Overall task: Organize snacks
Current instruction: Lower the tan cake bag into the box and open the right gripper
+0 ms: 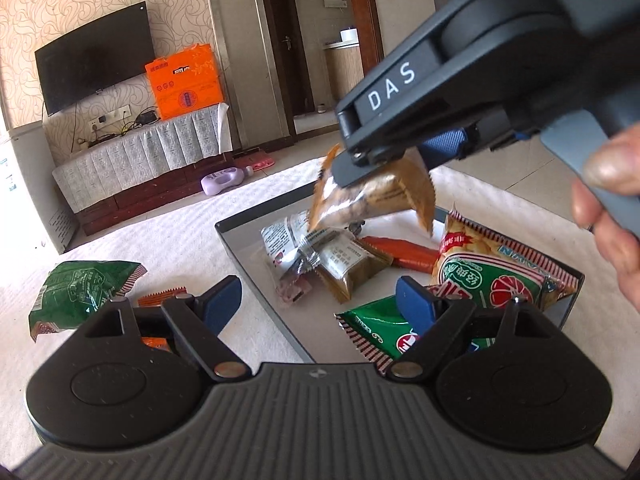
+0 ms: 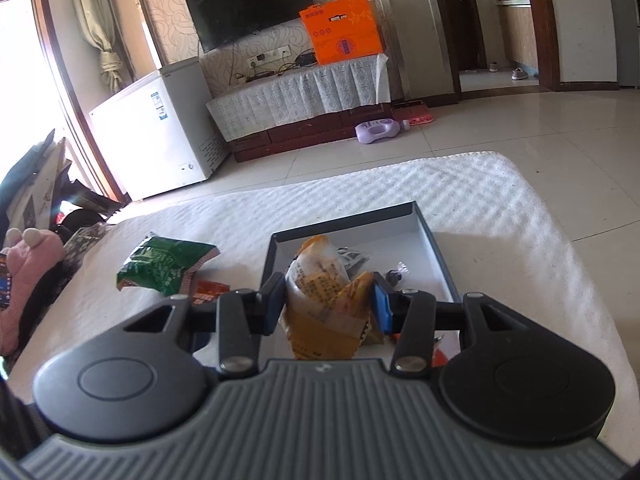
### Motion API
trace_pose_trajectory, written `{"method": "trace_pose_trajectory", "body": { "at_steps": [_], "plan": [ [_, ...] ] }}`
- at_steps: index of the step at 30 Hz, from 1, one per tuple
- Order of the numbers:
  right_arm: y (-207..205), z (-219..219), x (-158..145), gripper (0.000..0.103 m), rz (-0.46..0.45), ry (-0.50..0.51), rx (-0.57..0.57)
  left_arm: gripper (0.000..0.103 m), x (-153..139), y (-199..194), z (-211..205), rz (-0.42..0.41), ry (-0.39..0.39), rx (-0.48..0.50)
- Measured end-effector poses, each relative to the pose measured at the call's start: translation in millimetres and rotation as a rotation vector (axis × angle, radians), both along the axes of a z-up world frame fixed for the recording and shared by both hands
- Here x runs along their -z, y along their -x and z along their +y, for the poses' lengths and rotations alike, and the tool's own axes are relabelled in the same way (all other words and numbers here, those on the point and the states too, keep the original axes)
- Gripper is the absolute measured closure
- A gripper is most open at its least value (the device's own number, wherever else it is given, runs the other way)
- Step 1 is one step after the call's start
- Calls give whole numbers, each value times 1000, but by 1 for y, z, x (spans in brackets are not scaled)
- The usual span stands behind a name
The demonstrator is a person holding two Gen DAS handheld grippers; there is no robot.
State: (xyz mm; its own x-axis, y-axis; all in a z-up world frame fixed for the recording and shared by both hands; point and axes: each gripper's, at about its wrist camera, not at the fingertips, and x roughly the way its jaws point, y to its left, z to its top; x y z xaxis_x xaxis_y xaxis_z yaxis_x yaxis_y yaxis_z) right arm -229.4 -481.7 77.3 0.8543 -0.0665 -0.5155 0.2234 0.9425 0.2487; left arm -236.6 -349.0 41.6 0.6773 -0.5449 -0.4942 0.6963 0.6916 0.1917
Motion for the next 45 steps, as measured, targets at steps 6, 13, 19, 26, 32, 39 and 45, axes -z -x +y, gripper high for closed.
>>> {"method": "trace_pose_trajectory", "body": {
  "at_steps": [6, 13, 19, 26, 32, 39, 45],
  "plan": [
    [-9, -5, 7, 55, 36, 64, 65, 15, 1, 0, 3, 2, 1, -2],
    [-20, -2, 14, 55, 68, 97, 85, 13, 1, 0, 3, -1, 0, -4],
    [-29, 0, 20, 55, 92, 88, 82, 12, 2, -2, 2, 0, 0, -5],
    [-32, 0, 24, 54, 115, 47, 73, 10, 2, -2, 2, -1, 0, -2],
    [-32, 4, 28, 53, 144, 33, 47, 10, 2, -2, 1, -10, -4, 3],
    [-29, 8, 28, 50, 163, 59, 39, 10, 4, -3, 1, -12, -5, 9],
    [-27, 5, 28, 51, 169, 77, 50, 10, 4, -3, 1, -13, -6, 12]
  ]
}}
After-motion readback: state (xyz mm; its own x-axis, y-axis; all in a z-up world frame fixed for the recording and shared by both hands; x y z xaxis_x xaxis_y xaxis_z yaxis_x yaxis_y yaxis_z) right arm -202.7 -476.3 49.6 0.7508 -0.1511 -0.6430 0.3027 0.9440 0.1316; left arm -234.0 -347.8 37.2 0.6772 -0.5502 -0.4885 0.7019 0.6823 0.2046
